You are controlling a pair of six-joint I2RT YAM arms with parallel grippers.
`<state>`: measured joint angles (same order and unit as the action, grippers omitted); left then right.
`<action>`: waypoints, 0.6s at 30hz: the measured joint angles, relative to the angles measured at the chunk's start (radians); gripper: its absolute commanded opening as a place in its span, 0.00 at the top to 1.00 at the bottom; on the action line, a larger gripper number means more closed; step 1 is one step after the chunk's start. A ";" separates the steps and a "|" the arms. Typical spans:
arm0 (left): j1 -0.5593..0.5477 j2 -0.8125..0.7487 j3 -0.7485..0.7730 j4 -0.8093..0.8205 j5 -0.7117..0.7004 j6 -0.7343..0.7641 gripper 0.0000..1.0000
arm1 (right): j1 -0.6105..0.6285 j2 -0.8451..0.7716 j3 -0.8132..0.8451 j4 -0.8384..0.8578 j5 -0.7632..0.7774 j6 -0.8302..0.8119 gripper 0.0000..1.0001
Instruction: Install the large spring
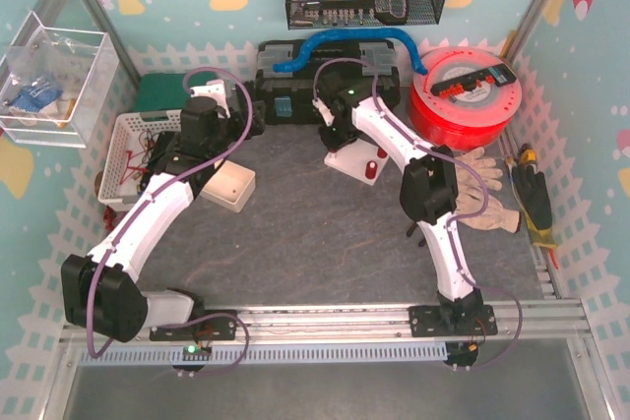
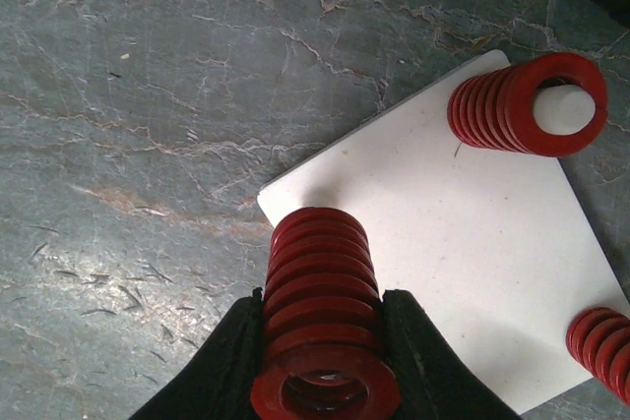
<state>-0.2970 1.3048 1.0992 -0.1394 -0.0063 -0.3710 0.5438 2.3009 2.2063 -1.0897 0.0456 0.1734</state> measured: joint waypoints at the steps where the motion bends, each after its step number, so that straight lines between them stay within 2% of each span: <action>1: 0.000 0.000 0.000 0.000 -0.002 0.001 0.01 | 0.000 0.003 0.000 0.000 0.002 0.000 1.00; 10: 0.000 0.000 0.000 0.000 -0.002 0.008 0.01 | 0.000 0.052 0.042 0.000 0.013 0.002 0.67; 16: 0.000 0.000 0.000 0.000 -0.002 0.011 0.01 | 0.000 0.104 0.077 -0.001 0.004 0.018 0.62; 18: 0.000 0.000 -0.001 0.000 -0.002 0.012 0.01 | 0.000 0.103 0.080 -0.002 0.000 0.024 0.57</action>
<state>-0.2970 1.3048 1.0981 -0.1394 -0.0078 -0.3592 0.5438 2.4035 2.2864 -1.0916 0.0452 0.1970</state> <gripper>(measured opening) 0.993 0.378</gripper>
